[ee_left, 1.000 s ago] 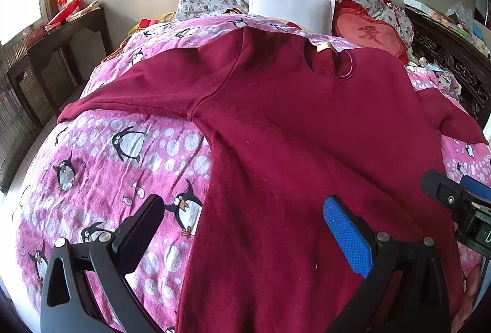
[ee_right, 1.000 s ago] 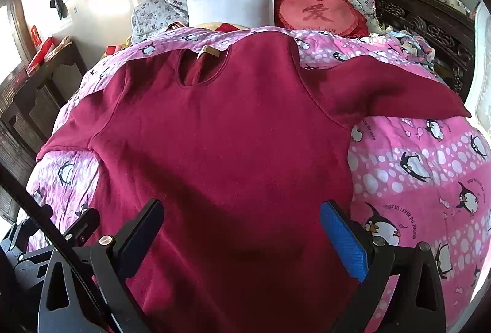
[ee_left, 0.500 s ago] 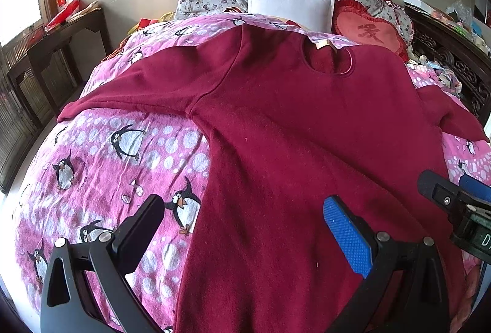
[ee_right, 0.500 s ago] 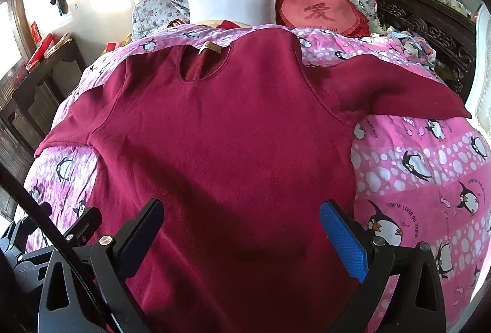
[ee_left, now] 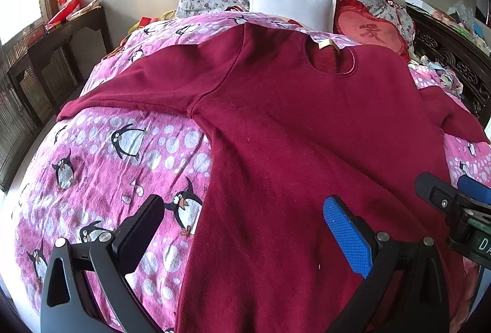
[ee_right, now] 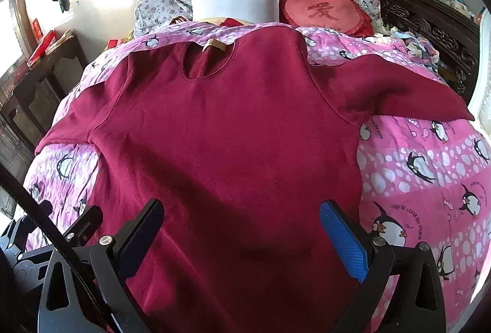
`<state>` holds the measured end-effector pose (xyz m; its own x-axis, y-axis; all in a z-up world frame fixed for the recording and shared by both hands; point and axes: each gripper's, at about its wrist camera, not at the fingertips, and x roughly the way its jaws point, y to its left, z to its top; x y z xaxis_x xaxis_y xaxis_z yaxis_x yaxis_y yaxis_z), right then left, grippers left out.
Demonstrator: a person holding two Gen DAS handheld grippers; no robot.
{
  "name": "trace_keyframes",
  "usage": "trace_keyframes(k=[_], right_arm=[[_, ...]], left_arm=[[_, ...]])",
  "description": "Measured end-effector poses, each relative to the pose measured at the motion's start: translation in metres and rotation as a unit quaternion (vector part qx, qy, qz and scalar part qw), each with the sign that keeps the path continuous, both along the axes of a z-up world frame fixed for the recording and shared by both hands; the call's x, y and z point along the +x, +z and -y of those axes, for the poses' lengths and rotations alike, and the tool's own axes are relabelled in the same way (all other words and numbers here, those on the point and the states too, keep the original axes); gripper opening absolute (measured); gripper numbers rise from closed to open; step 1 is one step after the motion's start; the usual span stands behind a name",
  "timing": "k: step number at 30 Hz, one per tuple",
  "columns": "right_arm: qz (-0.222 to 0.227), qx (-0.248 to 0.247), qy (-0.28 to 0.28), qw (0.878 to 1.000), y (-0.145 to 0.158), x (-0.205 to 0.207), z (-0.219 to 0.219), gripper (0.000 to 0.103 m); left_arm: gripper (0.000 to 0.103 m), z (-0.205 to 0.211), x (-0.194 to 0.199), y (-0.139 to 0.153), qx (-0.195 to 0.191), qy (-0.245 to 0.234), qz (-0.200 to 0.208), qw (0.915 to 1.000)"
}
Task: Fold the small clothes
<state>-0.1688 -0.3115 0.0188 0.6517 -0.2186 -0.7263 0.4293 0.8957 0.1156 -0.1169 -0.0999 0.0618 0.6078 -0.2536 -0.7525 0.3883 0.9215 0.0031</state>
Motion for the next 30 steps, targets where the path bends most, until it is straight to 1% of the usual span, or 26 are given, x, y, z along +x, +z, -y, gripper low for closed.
trace_keyframes(k=[7,12,30], right_arm=[[0.003,0.002,0.006,1.0,-0.001,0.007,-0.004,0.103],[-0.006,-0.001,0.011,1.0,-0.003,0.012,-0.007,0.103],[-0.03,-0.005,0.038,0.999,-0.005,0.039,-0.026,0.103]], left_arm=[[0.103,-0.001,0.0,-0.001,-0.001,0.001,-0.002,1.0],[0.103,-0.007,0.002,-0.002,-0.002,0.004,-0.003,1.0],[0.103,-0.031,0.03,0.001,-0.007,0.028,-0.012,0.9995]])
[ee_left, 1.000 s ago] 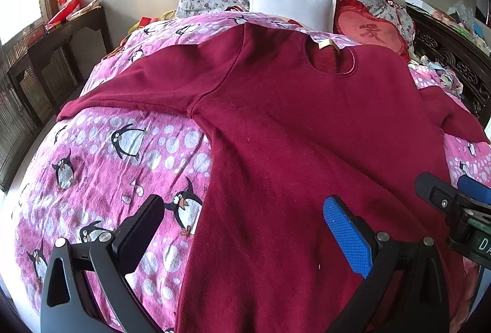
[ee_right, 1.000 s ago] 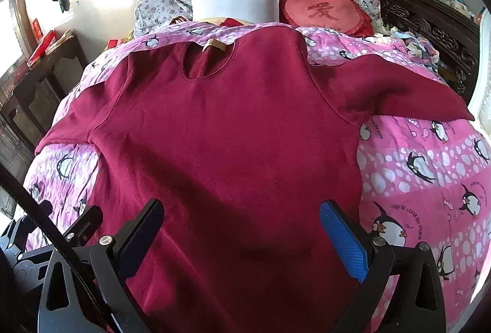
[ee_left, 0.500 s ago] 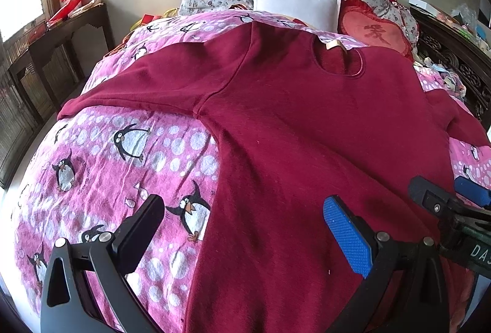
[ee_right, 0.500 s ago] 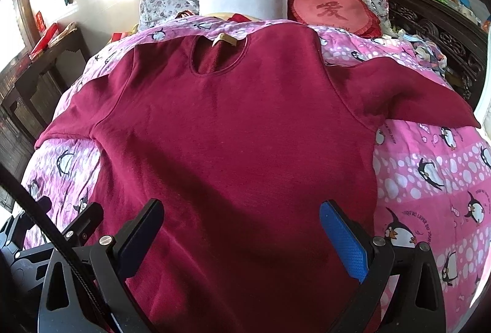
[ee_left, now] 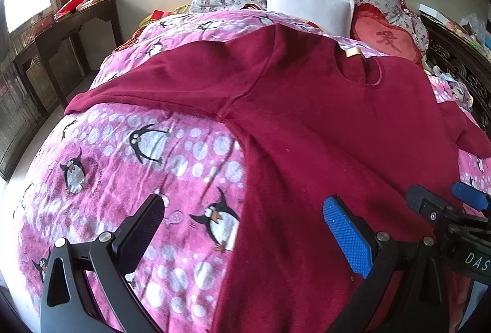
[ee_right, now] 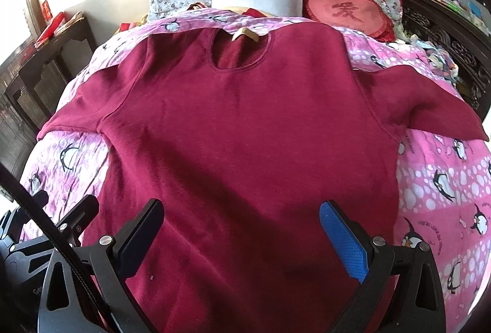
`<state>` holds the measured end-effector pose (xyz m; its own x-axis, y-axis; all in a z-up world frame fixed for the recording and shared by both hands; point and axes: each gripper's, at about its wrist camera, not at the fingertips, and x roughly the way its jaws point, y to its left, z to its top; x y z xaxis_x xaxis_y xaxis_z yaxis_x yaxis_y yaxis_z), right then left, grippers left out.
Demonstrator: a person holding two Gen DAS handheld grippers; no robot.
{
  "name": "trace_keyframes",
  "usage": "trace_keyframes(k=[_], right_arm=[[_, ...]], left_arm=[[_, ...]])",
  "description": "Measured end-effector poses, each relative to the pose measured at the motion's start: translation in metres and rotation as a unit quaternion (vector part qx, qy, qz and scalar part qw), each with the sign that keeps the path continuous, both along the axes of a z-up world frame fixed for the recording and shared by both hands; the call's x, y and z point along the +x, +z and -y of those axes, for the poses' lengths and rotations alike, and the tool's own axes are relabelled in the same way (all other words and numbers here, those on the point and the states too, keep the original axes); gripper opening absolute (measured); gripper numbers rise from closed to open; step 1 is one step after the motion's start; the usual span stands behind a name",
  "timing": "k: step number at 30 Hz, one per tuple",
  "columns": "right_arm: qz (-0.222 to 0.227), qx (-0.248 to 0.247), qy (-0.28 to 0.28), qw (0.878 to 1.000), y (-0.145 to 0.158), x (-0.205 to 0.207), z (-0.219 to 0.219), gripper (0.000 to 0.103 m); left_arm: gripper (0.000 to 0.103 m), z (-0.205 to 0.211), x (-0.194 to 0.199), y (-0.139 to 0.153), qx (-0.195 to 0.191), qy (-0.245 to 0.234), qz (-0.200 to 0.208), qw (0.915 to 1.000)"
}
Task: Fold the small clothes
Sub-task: 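Grasp the side edge of the dark red shirt with the left gripper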
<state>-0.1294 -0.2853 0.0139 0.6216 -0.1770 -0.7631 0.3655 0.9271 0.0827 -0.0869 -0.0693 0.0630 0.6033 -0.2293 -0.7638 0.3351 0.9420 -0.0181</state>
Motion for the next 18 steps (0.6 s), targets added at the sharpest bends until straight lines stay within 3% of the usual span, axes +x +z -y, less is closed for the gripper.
trace_keyframes(k=[6,10,14,18], right_arm=[[-0.009,-0.007,0.027,1.0,0.005,0.02,-0.016,0.103],[-0.007,-0.007,0.065,0.998,0.014,0.045,-0.035,0.103],[0.017,-0.032,0.137,0.99,0.027,0.082,-0.072,0.103],[0.032,-0.042,0.186,0.981,0.03,0.118,-0.108,0.102]], left_arm=[[0.103,-0.025,0.019,0.005,-0.012,0.021,-0.012,0.9996],[0.103,-0.065,0.048,0.012,-0.029,0.061,-0.022,0.9975],[0.103,-0.114,0.083,0.021,-0.06,0.115,-0.037,0.9908],[0.103,-0.17,0.126,0.025,-0.103,0.18,-0.052,0.977]])
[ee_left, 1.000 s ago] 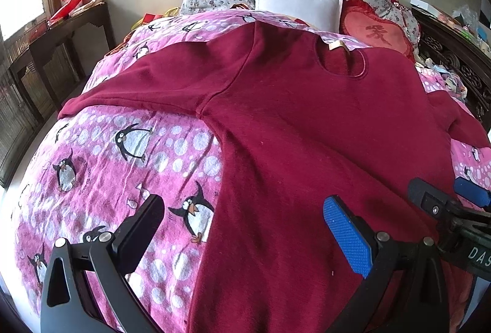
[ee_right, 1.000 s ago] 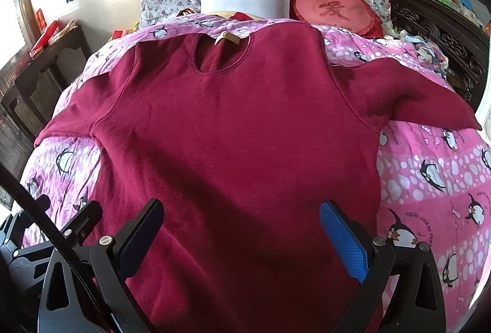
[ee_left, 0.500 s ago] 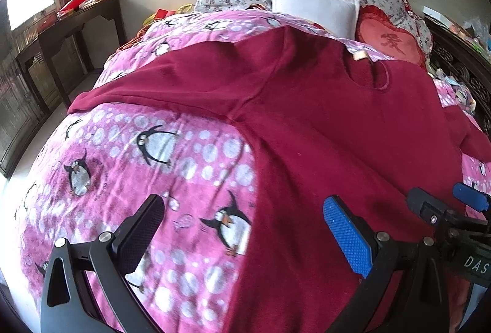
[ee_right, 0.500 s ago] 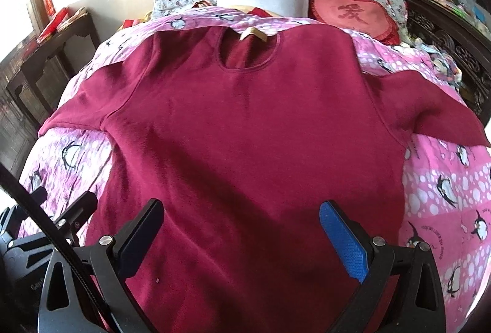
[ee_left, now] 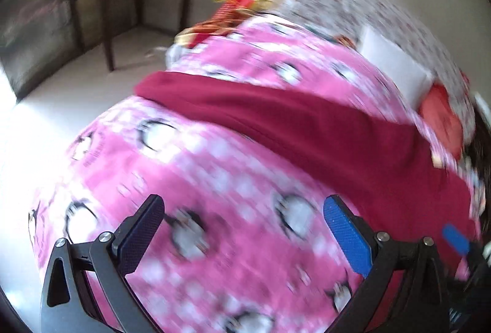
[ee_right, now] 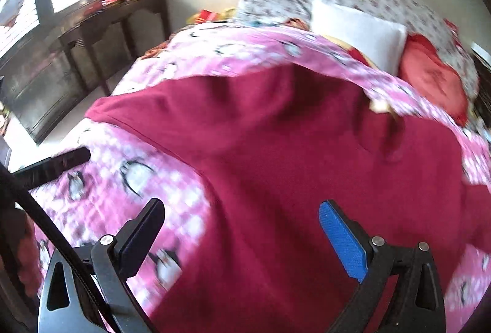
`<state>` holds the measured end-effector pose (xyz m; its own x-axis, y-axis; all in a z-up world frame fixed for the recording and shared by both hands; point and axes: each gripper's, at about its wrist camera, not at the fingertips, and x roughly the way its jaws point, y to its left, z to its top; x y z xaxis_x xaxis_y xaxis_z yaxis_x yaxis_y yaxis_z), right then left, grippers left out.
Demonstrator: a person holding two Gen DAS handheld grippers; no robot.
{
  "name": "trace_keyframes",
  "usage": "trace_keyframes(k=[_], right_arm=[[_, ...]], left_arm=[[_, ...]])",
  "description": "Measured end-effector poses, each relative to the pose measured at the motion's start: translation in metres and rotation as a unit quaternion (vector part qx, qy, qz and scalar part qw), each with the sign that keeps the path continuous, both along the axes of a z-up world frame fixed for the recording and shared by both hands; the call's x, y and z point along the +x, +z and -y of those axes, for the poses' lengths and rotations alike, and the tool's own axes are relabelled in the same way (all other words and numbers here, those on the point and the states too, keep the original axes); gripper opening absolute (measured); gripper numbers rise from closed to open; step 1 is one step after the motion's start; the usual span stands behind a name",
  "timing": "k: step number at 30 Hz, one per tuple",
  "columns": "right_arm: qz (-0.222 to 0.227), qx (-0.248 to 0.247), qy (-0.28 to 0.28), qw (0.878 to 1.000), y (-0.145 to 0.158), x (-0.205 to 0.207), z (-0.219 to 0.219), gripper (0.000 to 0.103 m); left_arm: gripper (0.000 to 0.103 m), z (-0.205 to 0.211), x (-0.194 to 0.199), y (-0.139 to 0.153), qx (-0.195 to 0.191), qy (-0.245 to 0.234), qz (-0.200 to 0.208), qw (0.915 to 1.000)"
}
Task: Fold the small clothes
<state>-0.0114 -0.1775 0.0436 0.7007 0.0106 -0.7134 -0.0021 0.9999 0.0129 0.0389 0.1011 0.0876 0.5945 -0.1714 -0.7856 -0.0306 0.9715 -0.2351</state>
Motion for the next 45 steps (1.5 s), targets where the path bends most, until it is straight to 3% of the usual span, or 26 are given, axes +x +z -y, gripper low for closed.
trace_keyframes(k=[5,8,11,18,20,23,25,30,34,36,39,42,45], right_arm=[[0.012,0.001,0.026,1.0,-0.009,0.034,-0.026,0.099],[0.01,-0.023,0.021,0.999,-0.018,0.063,-0.032,0.096],[-0.006,-0.012,0.018,1.0,-0.028,0.082,-0.026,0.091],[-0.032,0.003,0.022,0.999,-0.051,0.098,-0.021,0.091],[-0.036,0.005,0.02,0.999,-0.055,0.1,-0.02,0.091],[-0.037,0.017,0.021,0.999,-0.053,0.095,-0.013,0.091],[-0.03,0.027,0.019,0.999,-0.044,0.087,-0.004,0.091],[-0.008,0.02,-0.015,1.0,-0.015,0.055,0.037,0.091],[0.001,0.016,-0.055,0.998,0.004,0.027,0.081,0.091],[0.008,0.005,-0.08,0.997,0.013,0.008,0.107,0.091],[0.011,-0.001,-0.119,0.993,0.018,-0.02,0.144,0.092],[0.006,0.0,-0.151,0.989,0.016,-0.047,0.179,0.092],[-0.007,-0.005,-0.185,0.983,0.006,-0.073,0.211,0.093]], left_arm=[[0.103,-0.048,0.052,-0.018,-0.054,0.069,-0.038,0.9955],[0.103,-0.06,0.078,-0.032,-0.079,0.081,-0.062,0.9917],[0.103,-0.06,0.103,-0.047,-0.098,0.085,-0.088,0.9877],[0.103,-0.068,0.136,-0.061,-0.124,0.139,-0.081,0.9792],[0.1,-0.066,0.143,-0.064,-0.129,0.135,-0.079,0.9792],[0.006,-0.056,0.148,-0.062,-0.124,0.1,-0.084,0.9836],[0.006,-0.054,0.143,-0.053,-0.129,0.095,-0.074,0.9843],[0.006,-0.031,0.107,0.011,-0.116,0.057,0.005,0.9916],[0.006,0.018,0.07,0.072,-0.114,-0.014,0.067,0.9911],[0.006,0.06,0.043,0.102,-0.107,-0.066,0.102,0.9869],[0.006,0.125,0.012,0.123,-0.094,-0.139,0.129,0.9775],[0.006,0.193,-0.013,0.12,-0.075,-0.201,0.132,0.9677],[0.006,0.273,-0.042,0.089,-0.058,-0.277,0.107,0.9531]])
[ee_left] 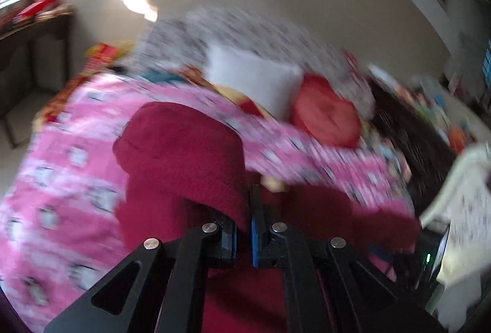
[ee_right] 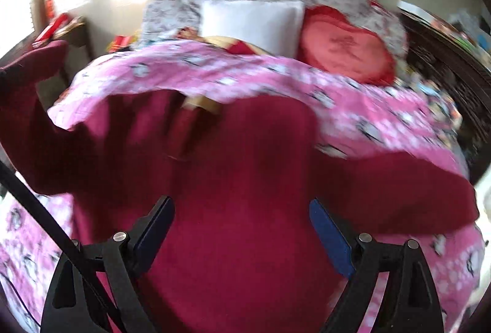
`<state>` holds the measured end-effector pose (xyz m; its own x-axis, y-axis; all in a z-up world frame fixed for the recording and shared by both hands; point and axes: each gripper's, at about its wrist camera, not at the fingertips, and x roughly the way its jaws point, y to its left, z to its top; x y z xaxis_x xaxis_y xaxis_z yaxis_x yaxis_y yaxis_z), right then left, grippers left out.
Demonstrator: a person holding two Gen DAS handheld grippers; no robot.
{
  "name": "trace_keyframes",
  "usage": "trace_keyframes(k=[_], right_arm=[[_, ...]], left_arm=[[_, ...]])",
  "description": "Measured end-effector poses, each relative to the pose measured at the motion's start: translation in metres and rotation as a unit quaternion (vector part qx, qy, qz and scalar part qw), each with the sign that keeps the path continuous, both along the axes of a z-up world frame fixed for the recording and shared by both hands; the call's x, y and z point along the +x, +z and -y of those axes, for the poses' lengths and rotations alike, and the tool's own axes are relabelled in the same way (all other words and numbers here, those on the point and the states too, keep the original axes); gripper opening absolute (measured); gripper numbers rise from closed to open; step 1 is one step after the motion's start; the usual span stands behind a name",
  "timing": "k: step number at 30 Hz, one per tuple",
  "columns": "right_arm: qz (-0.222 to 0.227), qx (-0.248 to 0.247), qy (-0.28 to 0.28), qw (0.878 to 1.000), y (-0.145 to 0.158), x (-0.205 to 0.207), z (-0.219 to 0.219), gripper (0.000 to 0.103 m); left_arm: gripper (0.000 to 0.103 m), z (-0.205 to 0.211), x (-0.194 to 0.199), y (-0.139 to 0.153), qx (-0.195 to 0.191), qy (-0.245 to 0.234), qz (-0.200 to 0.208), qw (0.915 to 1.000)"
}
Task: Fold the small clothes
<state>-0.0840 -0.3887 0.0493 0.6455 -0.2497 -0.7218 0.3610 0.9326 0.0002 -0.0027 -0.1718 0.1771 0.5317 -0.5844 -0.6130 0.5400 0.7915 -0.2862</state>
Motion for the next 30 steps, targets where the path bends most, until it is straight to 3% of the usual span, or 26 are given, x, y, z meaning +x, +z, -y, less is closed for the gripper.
trace_keyframes(k=[6,8,10,12,15,17,20,26,30], right_arm=[[-0.034,0.02,-0.052,0.998,-0.03,-0.035,0.049,0.093],[-0.037,0.032,-0.06,0.997,-0.036,-0.041,0.059,0.093],[-0.034,0.04,-0.063,0.997,-0.037,-0.044,0.062,0.093],[-0.026,0.047,-0.059,0.997,-0.034,-0.045,0.063,0.094],[-0.008,0.057,-0.044,0.997,-0.028,-0.039,0.055,0.094],[0.007,0.068,-0.028,0.997,-0.022,-0.036,0.048,0.095],[0.02,0.076,-0.002,0.997,-0.015,-0.03,0.037,0.095],[0.043,0.084,0.01,0.996,-0.005,-0.014,0.02,0.097],[0.033,0.048,0.047,0.997,-0.003,0.018,-0.024,0.099]], left_arm=[[0.006,0.095,-0.024,-0.089,0.068,-0.085,-0.049,0.9929],[0.006,0.105,-0.026,-0.101,0.08,-0.101,-0.045,0.9906],[0.014,0.102,-0.033,-0.098,0.084,-0.108,-0.038,0.9899],[0.05,0.087,-0.032,-0.084,0.066,-0.125,-0.046,0.9889],[0.08,0.04,-0.034,-0.046,0.027,-0.109,-0.003,0.9937],[0.087,0.011,-0.031,-0.029,0.038,-0.085,0.037,0.995],[0.087,-0.026,-0.015,-0.023,0.055,-0.039,0.063,0.9957],[0.087,-0.078,0.027,-0.046,0.065,0.029,0.02,0.9973],[0.087,-0.088,0.038,-0.07,0.082,0.06,0.001,0.9948]])
